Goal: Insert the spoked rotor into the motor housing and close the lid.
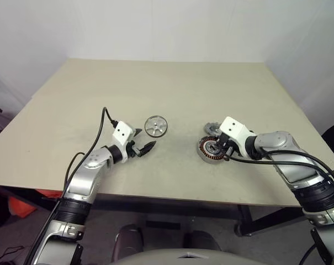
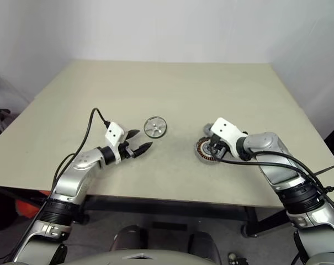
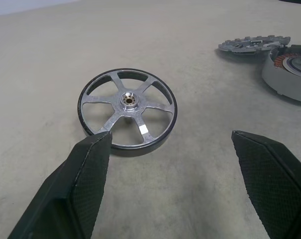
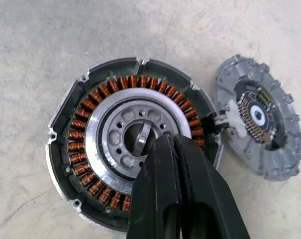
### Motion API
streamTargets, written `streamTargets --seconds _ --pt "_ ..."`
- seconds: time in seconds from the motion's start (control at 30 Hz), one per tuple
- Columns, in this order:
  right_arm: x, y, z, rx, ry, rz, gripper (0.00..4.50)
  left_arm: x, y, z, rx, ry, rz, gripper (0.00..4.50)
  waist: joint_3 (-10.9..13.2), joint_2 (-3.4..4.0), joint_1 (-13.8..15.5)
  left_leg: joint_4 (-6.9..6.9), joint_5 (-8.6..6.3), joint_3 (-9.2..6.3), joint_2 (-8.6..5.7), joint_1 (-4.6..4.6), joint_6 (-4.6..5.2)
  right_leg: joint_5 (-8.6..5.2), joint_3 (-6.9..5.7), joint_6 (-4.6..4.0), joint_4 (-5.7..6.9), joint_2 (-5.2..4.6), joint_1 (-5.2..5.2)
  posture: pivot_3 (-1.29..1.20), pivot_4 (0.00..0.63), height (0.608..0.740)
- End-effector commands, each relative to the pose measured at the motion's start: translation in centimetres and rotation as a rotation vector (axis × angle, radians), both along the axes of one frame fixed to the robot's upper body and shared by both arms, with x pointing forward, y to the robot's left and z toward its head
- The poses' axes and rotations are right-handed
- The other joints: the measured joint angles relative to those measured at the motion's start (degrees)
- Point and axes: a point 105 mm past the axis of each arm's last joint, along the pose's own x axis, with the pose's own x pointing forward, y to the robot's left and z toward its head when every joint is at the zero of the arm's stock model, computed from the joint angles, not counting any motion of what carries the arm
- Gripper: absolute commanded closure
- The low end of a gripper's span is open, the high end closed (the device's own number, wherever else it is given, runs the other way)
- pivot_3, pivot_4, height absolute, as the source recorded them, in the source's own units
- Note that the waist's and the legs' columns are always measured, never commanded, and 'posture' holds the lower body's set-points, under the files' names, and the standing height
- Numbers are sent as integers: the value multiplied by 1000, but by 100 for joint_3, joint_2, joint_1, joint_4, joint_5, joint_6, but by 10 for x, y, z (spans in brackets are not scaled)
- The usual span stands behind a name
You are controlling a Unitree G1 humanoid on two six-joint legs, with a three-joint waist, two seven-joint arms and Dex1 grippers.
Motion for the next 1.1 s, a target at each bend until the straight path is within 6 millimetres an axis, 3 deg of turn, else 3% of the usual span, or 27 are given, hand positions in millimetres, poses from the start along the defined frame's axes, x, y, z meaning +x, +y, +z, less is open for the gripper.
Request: streamTargets --seconds 0.03,0.33,0.67,1.1 --pt "1 9 24 11 -73 46 4471 2 -2 13 -2 -59 -7 458 0 0 1 0 0 0 0 0 0 0 0 0 0 0 0 0 0 740" --pt "-6 19 25 26 -63 88 4471 3 -1 13 0 -57 -8 458 0 0 3 0 0 0 0 3 0 0 1 0 0 0 3 0 0 740" --pt "0 8 -2 29 -2 6 4471 4 2 14 5 -63 2 458 -1 0 -4 0 0 0 2 12 0 0 -1 0 0 0 10 0 0 740" --pt "8 1 -1 14 -30 -29 4471 6 3 14 8 -66 9 458 -1 0 -3 0 0 -1 1 21 0 0 -1 0 -3 0 21 0 0 740"
